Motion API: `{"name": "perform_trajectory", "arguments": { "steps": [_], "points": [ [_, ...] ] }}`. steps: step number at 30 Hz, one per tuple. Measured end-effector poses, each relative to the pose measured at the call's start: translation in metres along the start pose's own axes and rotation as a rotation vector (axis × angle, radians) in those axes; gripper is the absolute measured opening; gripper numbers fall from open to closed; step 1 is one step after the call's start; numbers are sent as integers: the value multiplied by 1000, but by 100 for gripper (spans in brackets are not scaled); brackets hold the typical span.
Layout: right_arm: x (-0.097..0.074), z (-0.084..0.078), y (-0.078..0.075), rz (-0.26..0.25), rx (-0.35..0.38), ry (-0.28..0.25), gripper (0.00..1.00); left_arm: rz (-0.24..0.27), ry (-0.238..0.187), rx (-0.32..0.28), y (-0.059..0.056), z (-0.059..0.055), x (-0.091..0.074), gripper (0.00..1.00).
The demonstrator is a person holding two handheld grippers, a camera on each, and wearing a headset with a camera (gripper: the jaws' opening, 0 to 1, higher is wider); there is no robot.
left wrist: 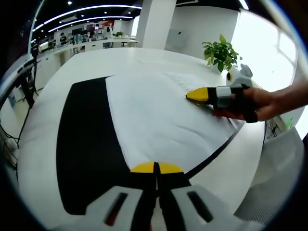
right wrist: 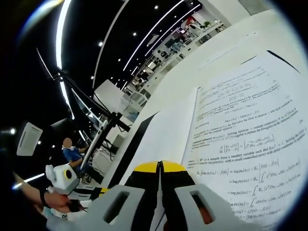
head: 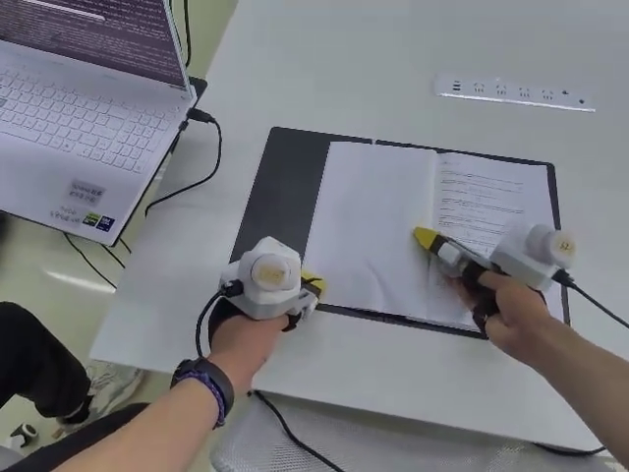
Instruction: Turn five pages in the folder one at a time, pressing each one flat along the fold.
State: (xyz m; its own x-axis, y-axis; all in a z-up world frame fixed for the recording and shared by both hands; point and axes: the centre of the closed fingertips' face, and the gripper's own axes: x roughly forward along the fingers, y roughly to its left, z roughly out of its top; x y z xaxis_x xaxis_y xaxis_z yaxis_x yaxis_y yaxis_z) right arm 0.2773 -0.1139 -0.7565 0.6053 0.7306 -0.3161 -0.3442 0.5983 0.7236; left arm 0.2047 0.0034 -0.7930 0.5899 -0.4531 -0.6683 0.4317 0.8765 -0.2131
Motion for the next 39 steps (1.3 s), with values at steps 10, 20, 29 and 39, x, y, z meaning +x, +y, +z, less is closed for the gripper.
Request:
{"name": "perform_trajectory", "arguments": {
  "steps": [10, 20, 29, 39],
  "points": [
    [-15, -20, 6, 7, -9, 38, 0, 3, 2, -11, 0, 0, -2, 0],
    [-21, -33, 3, 19, -26, 74, 0, -3, 3, 0, -1, -1, -3, 0],
    [-27, -46, 1, 30, -44, 107, 0, -4, 2, 2, -1, -1, -3, 0],
    [-35, -59, 3, 27, -43, 110, 0, -4, 9, 16, -2, -1, -2, 0]
  ]
}}
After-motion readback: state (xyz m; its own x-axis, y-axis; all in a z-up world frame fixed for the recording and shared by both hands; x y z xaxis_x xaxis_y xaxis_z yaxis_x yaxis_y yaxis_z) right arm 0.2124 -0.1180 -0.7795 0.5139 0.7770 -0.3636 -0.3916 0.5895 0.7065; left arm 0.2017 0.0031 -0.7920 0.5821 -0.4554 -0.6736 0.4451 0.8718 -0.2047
